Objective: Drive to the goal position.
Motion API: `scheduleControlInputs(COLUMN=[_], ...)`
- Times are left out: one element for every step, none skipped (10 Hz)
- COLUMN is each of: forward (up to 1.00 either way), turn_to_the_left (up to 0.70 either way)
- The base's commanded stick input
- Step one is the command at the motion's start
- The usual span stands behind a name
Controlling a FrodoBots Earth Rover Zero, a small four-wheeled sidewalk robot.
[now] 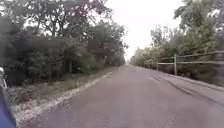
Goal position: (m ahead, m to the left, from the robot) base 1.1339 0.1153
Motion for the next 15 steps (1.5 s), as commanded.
scheduleControlInputs(forward=[0.70, 0.70, 0.70, 0.70, 0.70, 0.70, 0.70, 0.70, 0.70, 0.70, 0.70, 0.70, 0.70, 0.70, 0.70], turn_to_the_left=[0.00, 0.00, 0.00, 0.00, 0.00, 0.00, 0.00, 0.00, 0.00, 0.00, 0.00, 0.00, 0.00, 0.00, 0.00])
